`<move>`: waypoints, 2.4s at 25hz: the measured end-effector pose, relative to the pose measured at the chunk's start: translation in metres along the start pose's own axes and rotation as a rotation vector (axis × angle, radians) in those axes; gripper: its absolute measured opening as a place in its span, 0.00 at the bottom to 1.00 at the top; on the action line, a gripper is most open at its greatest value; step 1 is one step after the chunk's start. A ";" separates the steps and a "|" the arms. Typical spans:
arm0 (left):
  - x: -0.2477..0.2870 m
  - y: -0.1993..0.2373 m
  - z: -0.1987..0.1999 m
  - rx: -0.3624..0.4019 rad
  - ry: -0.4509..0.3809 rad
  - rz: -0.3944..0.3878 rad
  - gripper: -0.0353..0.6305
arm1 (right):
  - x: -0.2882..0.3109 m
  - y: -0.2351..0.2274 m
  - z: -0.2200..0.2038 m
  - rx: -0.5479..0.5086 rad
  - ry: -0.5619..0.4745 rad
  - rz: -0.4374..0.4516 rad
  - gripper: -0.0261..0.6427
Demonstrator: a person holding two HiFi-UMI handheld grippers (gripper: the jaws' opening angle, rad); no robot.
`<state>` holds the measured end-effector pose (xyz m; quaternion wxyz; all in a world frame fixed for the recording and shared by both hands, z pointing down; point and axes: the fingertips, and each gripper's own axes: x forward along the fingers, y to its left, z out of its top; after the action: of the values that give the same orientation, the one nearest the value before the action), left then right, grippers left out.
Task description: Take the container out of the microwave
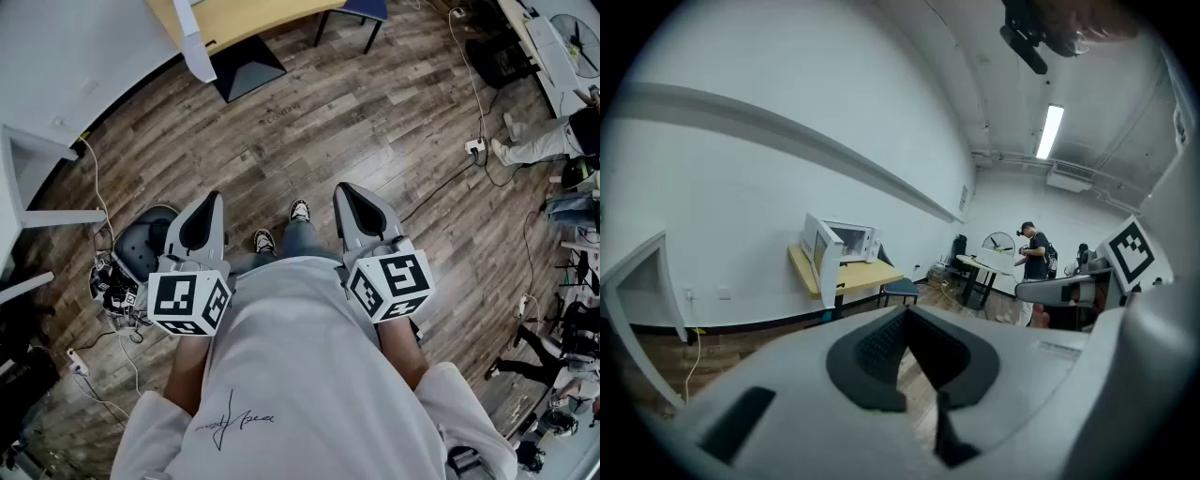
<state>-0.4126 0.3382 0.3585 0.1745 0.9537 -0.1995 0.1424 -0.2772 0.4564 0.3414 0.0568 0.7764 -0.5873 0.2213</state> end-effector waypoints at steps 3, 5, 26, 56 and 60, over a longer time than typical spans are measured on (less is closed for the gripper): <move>0.001 -0.001 -0.003 0.004 0.013 -0.006 0.04 | 0.000 0.000 0.000 -0.023 0.002 -0.013 0.05; 0.000 -0.001 -0.005 0.006 0.018 -0.014 0.04 | -0.001 0.001 0.001 -0.023 -0.007 -0.025 0.05; 0.074 -0.003 0.040 0.034 -0.079 0.009 0.04 | 0.035 -0.068 0.031 -0.024 -0.105 -0.083 0.06; 0.360 -0.035 0.141 0.056 -0.032 0.124 0.04 | 0.207 -0.294 0.127 0.058 0.031 0.080 0.06; 0.379 -0.034 0.145 0.052 -0.027 0.146 0.04 | 0.226 -0.299 0.136 0.024 0.037 0.141 0.06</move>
<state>-0.0349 0.1853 0.3482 0.1362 0.9427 -0.2669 0.1468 0.0887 0.2995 0.3641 0.0424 0.7295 -0.6367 0.2462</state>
